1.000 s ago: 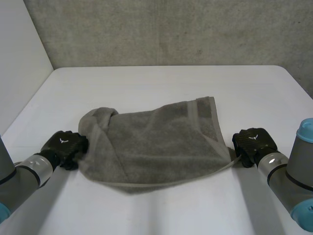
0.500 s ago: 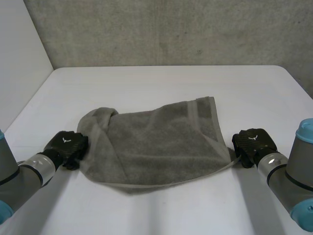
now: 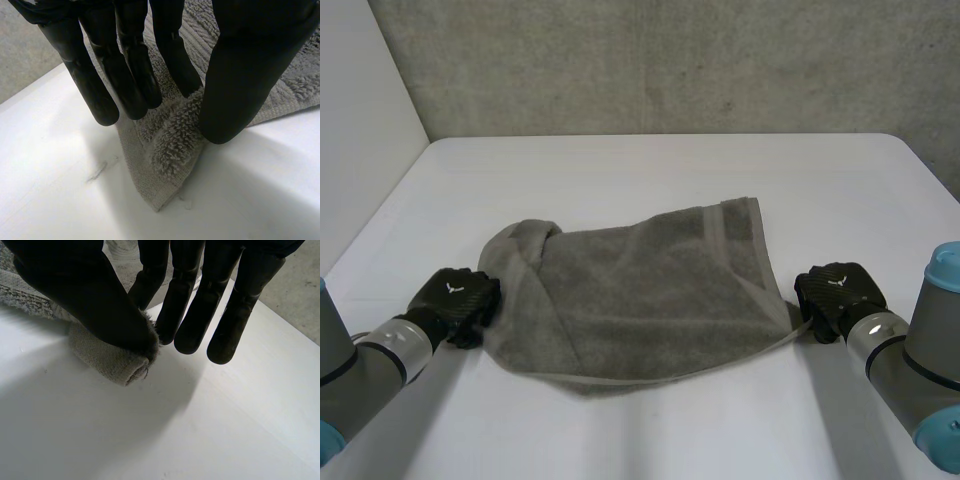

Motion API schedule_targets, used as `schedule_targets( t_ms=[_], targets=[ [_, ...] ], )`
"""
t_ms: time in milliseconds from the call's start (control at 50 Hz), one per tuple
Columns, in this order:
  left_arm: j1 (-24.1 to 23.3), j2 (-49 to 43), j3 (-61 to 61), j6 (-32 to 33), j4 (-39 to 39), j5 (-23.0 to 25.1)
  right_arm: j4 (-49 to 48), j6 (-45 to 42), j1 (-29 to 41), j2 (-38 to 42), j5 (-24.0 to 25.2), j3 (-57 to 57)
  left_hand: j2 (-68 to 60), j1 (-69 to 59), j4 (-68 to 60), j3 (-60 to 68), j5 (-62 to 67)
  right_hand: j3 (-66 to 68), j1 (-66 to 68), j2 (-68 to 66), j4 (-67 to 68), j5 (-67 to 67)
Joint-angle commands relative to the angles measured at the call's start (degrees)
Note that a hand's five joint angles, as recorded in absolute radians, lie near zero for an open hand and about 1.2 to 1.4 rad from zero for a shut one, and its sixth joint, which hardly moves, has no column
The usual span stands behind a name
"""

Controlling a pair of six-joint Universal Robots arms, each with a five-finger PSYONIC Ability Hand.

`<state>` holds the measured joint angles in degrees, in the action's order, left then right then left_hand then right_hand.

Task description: Fold the towel.

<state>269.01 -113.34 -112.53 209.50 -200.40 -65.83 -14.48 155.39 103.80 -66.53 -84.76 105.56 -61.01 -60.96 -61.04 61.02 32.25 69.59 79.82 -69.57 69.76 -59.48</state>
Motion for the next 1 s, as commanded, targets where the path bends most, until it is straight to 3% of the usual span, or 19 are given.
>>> schedule_targets(
  t_ms=[20,360,440,620,740,840,880,1000],
  targets=[
    [0.0,-0.1,-0.6,0.1,-2.2,0.0,0.1,0.0,0.0,0.0,-0.1,0.0,-2.9,-2.9,-2.8,2.9,21.6,10.4,0.2,-10.4,10.2,-10.5],
    [0.0,-0.5,-0.6,0.2,-2.5,0.0,0.1,0.0,0.0,0.0,-0.1,0.0,-2.0,-2.1,-2.0,2.0,20.8,10.4,0.2,-10.4,10.2,-10.5],
    [0.0,-0.1,-0.6,0.5,-2.0,-0.2,0.1,0.0,0.0,0.1,-0.1,0.0,15.1,15.1,15.1,-15.1,3.7,10.4,0.2,-10.4,10.2,-10.5],
    [0.0,0.1,-0.9,0.5,-2.1,-0.2,0.0,0.0,0.0,0.2,-0.1,0.0,14.1,14.1,14.2,-14.1,4.6,10.4,0.2,-10.4,10.2,-10.5],
    [0.0,-0.5,-0.8,0.5,-2.5,-0.1,0.0,-0.1,0.0,0.2,-0.1,0.0,8.9,8.9,8.9,-8.9,9.9,10.4,0.2,-10.4,10.2,-10.5],
    [-0.1,-1.5,-0.5,0.5,-3.2,-0.1,0.0,-0.1,0.0,0.2,-0.1,0.0,-2.5,-2.6,-2.5,2.5,21.3,10.4,0.2,-10.4,10.2,-10.5],
    [-0.2,-1.8,-0.1,0.5,-4.1,-0.3,0.0,-0.1,0.0,0.3,-0.1,0.0,-18.9,-19.0,-18.9,18.9,37.7,10.4,0.2,-10.4,10.2,-10.5],
    [-3.2,2.4,1.7,-0.6,-6.4,-3.9,0.0,0.0,0.0,0.3,-0.1,0.0,-19.0,-19.0,-19.0,19.0,37.8,10.4,0.2,-10.4,10.2,-10.5]
  ],
)
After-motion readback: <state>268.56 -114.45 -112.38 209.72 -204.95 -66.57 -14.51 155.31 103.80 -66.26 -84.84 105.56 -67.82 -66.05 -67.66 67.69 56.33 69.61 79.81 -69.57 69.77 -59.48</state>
